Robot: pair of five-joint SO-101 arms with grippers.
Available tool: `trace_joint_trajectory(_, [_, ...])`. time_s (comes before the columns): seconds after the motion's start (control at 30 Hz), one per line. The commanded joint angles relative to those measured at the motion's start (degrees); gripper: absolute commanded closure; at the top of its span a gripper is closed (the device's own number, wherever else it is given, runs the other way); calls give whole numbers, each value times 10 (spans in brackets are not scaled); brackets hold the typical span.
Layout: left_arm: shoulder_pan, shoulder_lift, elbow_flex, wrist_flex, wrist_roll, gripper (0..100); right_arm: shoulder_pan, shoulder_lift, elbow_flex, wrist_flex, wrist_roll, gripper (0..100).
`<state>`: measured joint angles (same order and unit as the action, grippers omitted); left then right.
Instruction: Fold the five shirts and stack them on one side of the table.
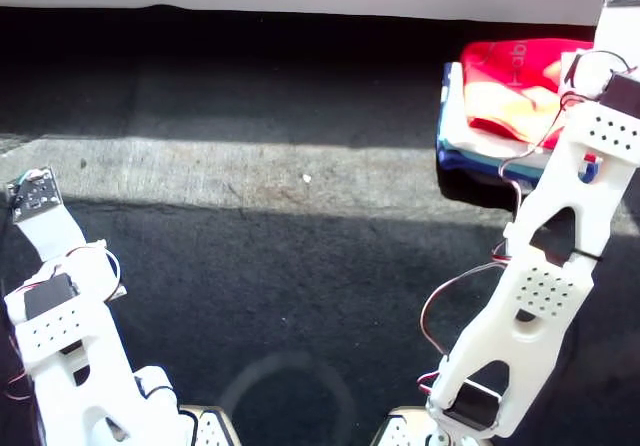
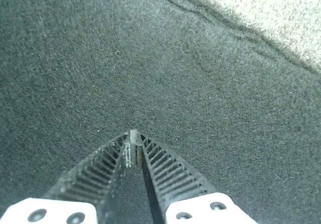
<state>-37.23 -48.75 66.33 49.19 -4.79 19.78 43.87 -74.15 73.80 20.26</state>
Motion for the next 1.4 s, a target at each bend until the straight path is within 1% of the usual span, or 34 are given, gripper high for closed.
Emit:
trace_joint_trajectory(0.0, [-2,-13,-2,-9,-4,990,-21,-7,-68,34,-17,972])
trace_joint_trajectory(0.03, [-2,-13,-2,-8,-4,990,-22,-7,-68,32,-17,971])
trace_joint_trajectory(0.07, [-2,-13,-2,-8,-4,990,-25,-7,-64,29,-17,991])
trace_joint_trajectory(0.13, [-2,-13,-2,-8,-4,990,-30,-3,-37,9,-17,988])
trace_joint_trajectory(0.2, [-2,-13,-2,-8,-4,990,-28,13,-13,-38,-17,987])
trace_joint_trajectory(0.33, [-2,-13,-2,-7,-4,990,2,73,13,-186,-17,987])
trace_joint_trajectory(0.4, [-2,-13,-2,-7,-4,990,10,115,12,-240,-17,987])
trace_joint_trajectory(0.53, [-2,-13,-2,-7,-4,990,17,183,7,-269,-17,987])
trace_joint_trajectory(0.77, [-2,-13,-2,-7,-5,990,30,222,5,-269,-18,987])
trace_joint_trajectory(0.97, [-2,-13,-2,-6,-5,990,12,180,-76,-260,-20,987])
trace_joint_trajectory(1.2, [-2,-13,-2,-6,-5,990,-35,111,-175,-144,-21,987])
trace_joint_trajectory(1.37, [-2,-13,-2,-6,-5,990,-73,89,-203,-9,-18,987])
